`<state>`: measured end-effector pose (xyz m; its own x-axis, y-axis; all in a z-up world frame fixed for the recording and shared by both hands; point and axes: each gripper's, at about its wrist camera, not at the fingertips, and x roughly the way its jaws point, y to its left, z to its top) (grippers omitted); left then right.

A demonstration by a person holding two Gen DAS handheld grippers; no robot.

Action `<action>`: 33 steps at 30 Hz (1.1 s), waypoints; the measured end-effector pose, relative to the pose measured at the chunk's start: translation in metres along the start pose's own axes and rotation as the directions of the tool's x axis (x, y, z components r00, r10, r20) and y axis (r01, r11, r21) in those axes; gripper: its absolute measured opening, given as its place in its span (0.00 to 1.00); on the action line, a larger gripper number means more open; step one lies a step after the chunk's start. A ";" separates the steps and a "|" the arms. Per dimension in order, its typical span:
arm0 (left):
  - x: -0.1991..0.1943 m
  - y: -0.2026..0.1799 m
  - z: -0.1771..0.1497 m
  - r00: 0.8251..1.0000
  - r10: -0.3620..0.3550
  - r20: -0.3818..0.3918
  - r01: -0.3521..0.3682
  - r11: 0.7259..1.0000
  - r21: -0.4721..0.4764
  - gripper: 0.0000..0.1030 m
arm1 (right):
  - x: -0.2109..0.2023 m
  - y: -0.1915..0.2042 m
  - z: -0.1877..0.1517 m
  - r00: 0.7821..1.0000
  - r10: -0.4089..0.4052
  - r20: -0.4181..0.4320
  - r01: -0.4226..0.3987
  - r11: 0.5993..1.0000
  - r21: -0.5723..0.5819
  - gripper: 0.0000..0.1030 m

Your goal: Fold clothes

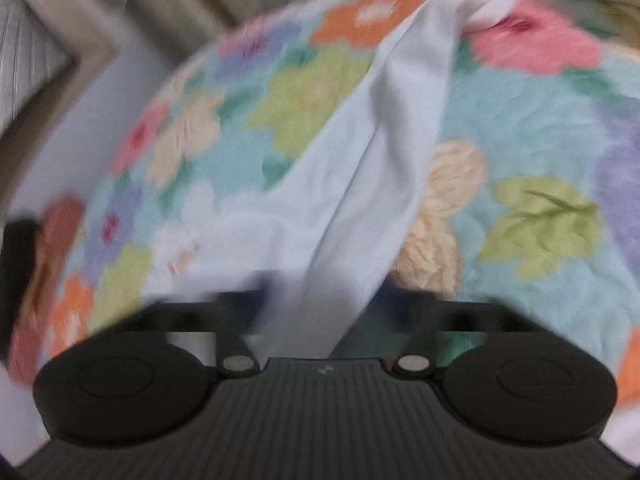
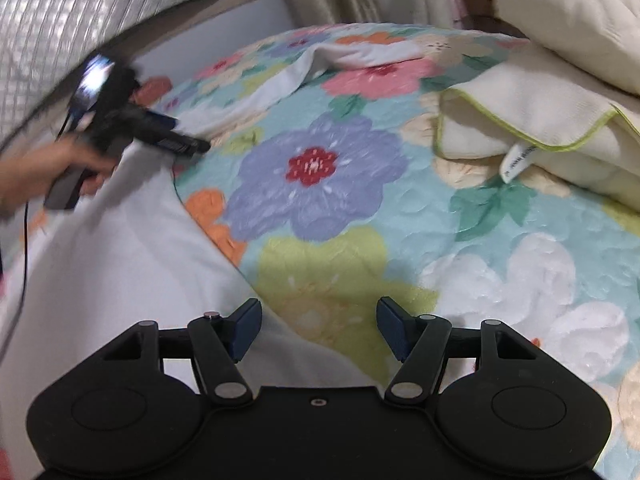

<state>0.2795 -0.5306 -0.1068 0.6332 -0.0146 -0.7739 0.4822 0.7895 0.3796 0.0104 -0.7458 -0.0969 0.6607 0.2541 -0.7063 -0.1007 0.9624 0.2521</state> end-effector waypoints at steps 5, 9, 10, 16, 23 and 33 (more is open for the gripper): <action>-0.011 0.025 0.032 0.986 0.114 0.119 -0.089 0.977 -0.195 0.05 | -0.004 0.018 0.000 0.984 -0.141 0.104 0.150 0.986 -0.078 0.00; -0.012 0.025 0.029 0.981 0.134 0.143 -0.103 0.974 -0.201 0.05 | -0.015 0.004 0.003 0.964 -0.238 0.118 0.238 0.971 0.015 0.00; 0.000 0.019 0.027 0.990 0.103 0.096 -0.087 0.984 -0.157 0.07 | -0.011 -0.004 0.002 0.972 -0.217 0.089 0.213 0.976 0.053 0.00; -0.007 -0.005 0.024 0.995 0.032 0.096 -0.028 0.999 -0.040 0.60 | -0.017 -0.031 -0.006 0.994 -0.073 0.081 0.058 0.984 0.171 0.38; -0.086 0.006 0.010 0.991 -0.067 0.117 0.074 0.996 -0.058 0.69 | -0.023 -0.052 -0.006 0.993 0.077 0.090 -0.102 0.938 0.331 0.54; -0.173 0.020 -0.084 0.996 -0.082 0.020 0.085 0.984 -0.159 0.69 | -0.026 -0.034 -0.020 0.990 0.091 -0.105 -0.062 0.966 0.251 0.66</action>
<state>0.1286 -0.4611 -0.0079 0.6033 -0.0920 -0.7922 0.4316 0.8730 0.2273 -0.0184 -0.7836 -0.1009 0.5668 0.3489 -0.7463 0.0490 0.8900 0.4533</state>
